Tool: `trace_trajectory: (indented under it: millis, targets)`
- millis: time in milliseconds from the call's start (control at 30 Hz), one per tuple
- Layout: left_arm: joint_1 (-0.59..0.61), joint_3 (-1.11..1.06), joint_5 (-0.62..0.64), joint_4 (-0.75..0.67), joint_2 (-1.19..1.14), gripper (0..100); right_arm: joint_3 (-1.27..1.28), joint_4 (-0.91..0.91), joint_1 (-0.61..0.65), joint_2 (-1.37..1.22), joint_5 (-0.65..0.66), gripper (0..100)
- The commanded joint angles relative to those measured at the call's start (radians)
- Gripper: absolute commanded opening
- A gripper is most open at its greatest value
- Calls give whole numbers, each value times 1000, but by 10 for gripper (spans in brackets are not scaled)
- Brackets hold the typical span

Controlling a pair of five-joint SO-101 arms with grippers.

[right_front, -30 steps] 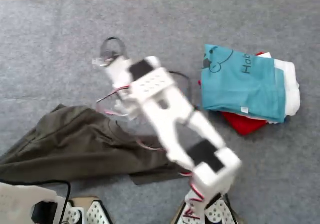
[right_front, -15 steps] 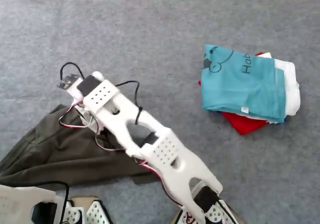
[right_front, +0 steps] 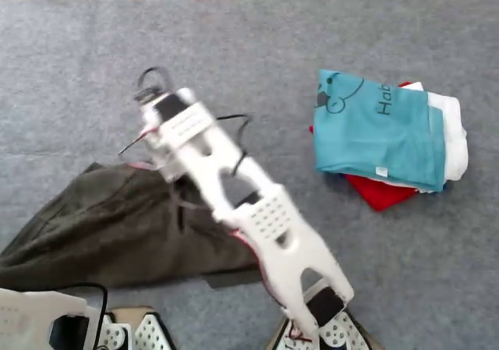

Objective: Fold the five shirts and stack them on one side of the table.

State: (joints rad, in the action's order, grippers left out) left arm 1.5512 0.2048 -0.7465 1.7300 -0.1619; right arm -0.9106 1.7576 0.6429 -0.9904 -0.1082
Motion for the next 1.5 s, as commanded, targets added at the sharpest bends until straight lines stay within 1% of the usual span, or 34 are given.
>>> trace_trajectory:
  millis: [0,100,267,333,433,567,633,733,800,867,967,1100,1200,1300,1400,1467]
  targets:
    - [-33,-19,-26,-31,8,29,174,9,-146,177,21,13]
    - [-107,-74,-25,-64,9,29,387,9,-241,305,66,13]
    - [-315,-179,-23,-58,9,29,757,2,-318,513,163,14]
    - [-395,-206,-20,-58,9,29,892,-8,-322,598,192,14]
    - [-498,-214,34,-57,11,29,1078,-14,-315,723,264,14]
    - [-564,-211,52,-57,18,29,1262,-12,-219,889,367,15]
    - [-564,-206,48,-57,18,29,1293,-11,-167,966,379,25]
    - [-535,-165,48,-57,11,29,1294,6,-109,1079,397,113]
    - [-509,-131,46,-57,9,29,1285,6,-94,1148,413,168]
    - [-478,-104,8,-57,9,29,1245,6,-101,1198,431,201]
    - [-421,-62,-72,-57,9,29,1145,5,-150,1230,425,211]
    - [-321,-13,-178,-57,9,29,1001,-11,-186,1153,411,211]
    - [-271,-13,-262,-54,11,29,898,-54,-183,1023,308,208]
    - [-242,-8,-350,8,11,29,774,-69,-157,862,221,208]
    - [-240,-22,-359,25,11,29,659,-26,-84,702,137,208]
    - [-246,-41,-351,25,11,29,601,-8,-44,591,31,193]
